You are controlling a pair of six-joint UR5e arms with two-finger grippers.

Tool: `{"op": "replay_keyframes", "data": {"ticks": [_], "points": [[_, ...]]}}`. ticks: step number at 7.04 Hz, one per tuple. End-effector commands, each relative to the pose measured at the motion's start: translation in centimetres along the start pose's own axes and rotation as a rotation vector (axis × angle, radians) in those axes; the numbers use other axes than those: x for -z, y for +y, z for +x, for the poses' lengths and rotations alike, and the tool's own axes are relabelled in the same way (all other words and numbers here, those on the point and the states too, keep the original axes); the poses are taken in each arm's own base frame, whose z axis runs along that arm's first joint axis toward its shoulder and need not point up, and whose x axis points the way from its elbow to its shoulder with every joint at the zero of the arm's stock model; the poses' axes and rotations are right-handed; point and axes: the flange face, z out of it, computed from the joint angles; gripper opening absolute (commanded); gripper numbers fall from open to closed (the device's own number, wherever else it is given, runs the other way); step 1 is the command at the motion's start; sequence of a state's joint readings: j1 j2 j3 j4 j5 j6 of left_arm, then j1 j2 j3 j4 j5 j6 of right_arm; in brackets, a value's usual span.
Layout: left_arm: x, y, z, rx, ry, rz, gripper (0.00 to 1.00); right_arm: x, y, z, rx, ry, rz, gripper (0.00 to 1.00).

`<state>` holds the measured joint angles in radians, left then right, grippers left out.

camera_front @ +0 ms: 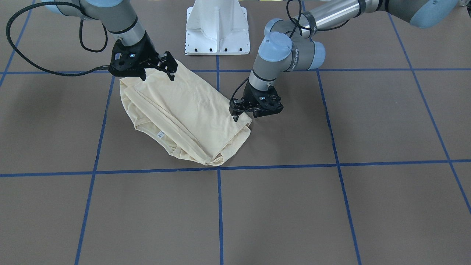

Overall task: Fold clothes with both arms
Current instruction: 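Move the left gripper to the shirt's collar edge and grasp it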

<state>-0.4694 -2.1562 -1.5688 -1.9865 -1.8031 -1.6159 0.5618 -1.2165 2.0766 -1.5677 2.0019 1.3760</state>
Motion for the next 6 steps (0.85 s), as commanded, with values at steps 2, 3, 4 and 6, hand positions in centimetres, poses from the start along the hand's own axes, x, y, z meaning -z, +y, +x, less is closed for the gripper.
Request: {"op": "replay_keyframes", "data": {"ticks": [2, 3, 4, 6], "points": [[-0.23, -0.08, -0.02, 0.001, -0.002, 0.002, 0.58, -0.08, -0.12, 0.05, -0.002, 0.003, 0.002, 1.00], [-0.12, -0.04, 0.26, 0.002, 0.001, 0.002, 0.44, -0.41, -0.27, 0.14, -0.004, 0.008, 0.002, 1.00], [0.08, 0.04, 0.74, 0.005, 0.007, 0.000, 0.22, -0.34, -0.24, 0.12, -0.004, 0.007, 0.003, 1.00], [0.16, 0.09, 0.92, 0.011, 0.008, -0.001, 0.00, -0.28, -0.21, 0.10, -0.005, 0.006, 0.003, 1.00]]}}
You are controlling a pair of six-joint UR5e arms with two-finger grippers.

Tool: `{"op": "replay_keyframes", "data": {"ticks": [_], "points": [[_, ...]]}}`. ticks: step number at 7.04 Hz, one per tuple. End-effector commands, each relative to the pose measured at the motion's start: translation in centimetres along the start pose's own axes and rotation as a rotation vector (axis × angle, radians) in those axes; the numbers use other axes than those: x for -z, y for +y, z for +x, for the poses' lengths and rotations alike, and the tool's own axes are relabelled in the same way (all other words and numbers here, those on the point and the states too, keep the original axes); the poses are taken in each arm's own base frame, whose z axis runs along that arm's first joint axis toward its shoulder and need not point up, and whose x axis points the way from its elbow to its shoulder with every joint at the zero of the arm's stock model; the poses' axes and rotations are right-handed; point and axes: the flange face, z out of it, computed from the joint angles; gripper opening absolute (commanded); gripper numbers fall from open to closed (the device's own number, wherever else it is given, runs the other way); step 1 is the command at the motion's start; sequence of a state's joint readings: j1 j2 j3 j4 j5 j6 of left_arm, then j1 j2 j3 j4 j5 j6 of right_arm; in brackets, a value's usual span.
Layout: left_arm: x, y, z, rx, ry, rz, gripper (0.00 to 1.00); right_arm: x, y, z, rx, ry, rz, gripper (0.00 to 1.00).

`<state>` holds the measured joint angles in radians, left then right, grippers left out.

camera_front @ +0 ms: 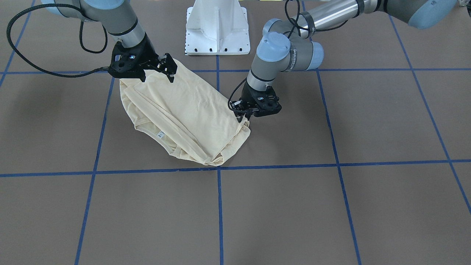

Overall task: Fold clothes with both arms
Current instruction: 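Move the left gripper to the shirt's collar edge and grasp it, then pull the collar edge with the left gripper, turning the shirt lengthwise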

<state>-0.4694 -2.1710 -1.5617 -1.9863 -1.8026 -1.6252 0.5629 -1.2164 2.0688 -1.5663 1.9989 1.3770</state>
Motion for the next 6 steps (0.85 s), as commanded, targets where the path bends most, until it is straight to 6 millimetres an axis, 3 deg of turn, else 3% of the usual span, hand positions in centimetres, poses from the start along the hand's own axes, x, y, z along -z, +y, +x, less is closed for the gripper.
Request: {"op": "replay_keyframes", "data": {"ticks": [1, 2, 5, 6], "points": [[0.2, -0.5, 0.3, 0.009, 0.001, 0.005, 0.00, 0.1, -0.1, 0.0, -0.001, -0.001, 0.001, 1.00], [1.1, -2.8, 0.7, 0.027, 0.010, 0.034, 0.00, 0.1, -0.1, 0.1, -0.003, 0.000, 0.002, 1.00], [0.2, -13.2, 3.7, 0.116, -0.042, 0.144, 0.00, 0.5, -0.7, 0.3, -0.010, -0.002, 0.015, 1.00], [0.7, -15.3, 4.0, 0.127, -0.044, 0.168, 0.00, 0.6, -1.0, 0.4, -0.013, -0.003, 0.020, 1.00]]}}
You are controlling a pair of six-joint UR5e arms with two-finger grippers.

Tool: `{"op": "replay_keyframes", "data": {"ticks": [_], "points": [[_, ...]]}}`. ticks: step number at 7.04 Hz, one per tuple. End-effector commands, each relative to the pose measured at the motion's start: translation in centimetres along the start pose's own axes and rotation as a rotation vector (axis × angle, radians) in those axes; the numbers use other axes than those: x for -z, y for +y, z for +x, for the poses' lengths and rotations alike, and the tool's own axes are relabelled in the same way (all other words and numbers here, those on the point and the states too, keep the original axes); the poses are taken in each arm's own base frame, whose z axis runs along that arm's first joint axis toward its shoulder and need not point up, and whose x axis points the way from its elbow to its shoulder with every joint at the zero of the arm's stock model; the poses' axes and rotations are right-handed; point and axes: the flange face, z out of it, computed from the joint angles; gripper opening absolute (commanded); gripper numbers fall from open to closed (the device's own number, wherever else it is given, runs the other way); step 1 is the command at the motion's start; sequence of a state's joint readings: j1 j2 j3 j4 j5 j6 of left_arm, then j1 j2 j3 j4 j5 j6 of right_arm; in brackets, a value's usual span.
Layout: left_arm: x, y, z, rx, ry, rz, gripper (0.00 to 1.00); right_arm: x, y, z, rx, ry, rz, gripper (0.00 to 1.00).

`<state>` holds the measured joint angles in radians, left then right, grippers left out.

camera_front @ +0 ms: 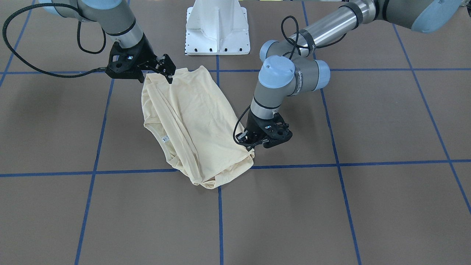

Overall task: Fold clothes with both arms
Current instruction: 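Pull the collar edge with the left gripper, turning the shirt lengthwise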

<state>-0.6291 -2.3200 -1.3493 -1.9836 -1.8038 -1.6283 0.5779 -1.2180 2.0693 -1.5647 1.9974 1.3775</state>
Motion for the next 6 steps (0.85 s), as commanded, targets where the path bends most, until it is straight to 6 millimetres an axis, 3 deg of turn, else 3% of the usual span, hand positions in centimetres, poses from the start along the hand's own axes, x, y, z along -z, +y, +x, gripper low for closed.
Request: {"op": "replay_keyframes", "data": {"ticks": [1, 2, 4, 5, 6], "points": [[0.6, -4.8, 2.1, 0.025, 0.004, 0.055, 0.00, 0.3, -0.6, 0.2, -0.006, 0.003, 0.030, 1.00], [1.7, -5.8, 3.6, 0.021, 0.053, 0.115, 0.00, 0.3, -0.9, 0.3, -0.006, 0.009, 0.051, 1.00], [0.4, -7.0, 4.6, 0.012, 0.118, 0.190, 0.00, 0.2, -1.0, 0.3, -0.007, 0.012, 0.060, 1.00], [0.0, -7.5, 4.5, 0.008, 0.145, 0.234, 0.67, 0.1, -1.1, 0.3, -0.007, 0.017, 0.076, 1.00], [-0.3, -8.0, 4.1, -0.050, 0.129, 0.260, 1.00, -0.8, -1.3, 0.4, -0.010, 0.034, 0.077, 1.00]]}}
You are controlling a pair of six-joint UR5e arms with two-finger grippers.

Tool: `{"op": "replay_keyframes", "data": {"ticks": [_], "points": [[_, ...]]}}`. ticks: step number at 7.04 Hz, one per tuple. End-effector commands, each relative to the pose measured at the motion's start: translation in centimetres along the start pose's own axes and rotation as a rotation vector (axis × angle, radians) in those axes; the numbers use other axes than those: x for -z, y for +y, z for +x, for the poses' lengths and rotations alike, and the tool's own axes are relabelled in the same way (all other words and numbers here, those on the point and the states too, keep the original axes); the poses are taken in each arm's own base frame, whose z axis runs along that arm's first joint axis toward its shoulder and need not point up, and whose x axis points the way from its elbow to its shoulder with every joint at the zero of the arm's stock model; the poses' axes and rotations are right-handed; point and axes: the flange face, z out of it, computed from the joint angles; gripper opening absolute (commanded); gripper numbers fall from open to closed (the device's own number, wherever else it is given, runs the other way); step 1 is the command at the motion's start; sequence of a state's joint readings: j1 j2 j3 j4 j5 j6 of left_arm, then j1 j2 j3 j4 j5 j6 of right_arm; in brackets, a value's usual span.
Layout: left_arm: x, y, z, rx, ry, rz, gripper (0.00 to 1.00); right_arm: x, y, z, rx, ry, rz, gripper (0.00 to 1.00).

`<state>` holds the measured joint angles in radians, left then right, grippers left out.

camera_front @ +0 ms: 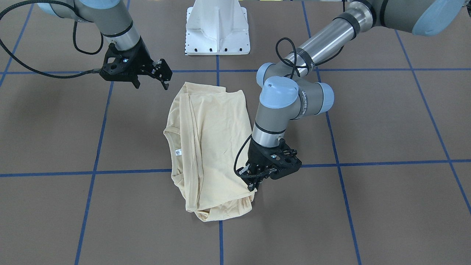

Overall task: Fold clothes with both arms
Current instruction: 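Pull the collar edge with the left gripper, turning the shirt lengthwise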

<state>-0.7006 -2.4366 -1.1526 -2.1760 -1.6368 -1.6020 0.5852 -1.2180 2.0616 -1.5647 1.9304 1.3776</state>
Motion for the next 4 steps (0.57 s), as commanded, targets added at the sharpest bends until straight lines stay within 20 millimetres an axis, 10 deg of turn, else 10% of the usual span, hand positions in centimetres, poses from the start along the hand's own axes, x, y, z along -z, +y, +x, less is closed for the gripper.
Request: {"op": "replay_keyframes", "data": {"ticks": [1, 4], "points": [[0.3, -2.7, -0.3, -0.047, 0.014, 0.049, 1.00, -1.3, -0.5, 0.2, -0.001, 0.028, 0.024, 1.00], [6.6, -2.6, -5.8, -0.122, 0.089, -0.042, 1.00, -4.7, 3.5, -3.2, 0.242, 0.064, 0.085, 1.00]]}}
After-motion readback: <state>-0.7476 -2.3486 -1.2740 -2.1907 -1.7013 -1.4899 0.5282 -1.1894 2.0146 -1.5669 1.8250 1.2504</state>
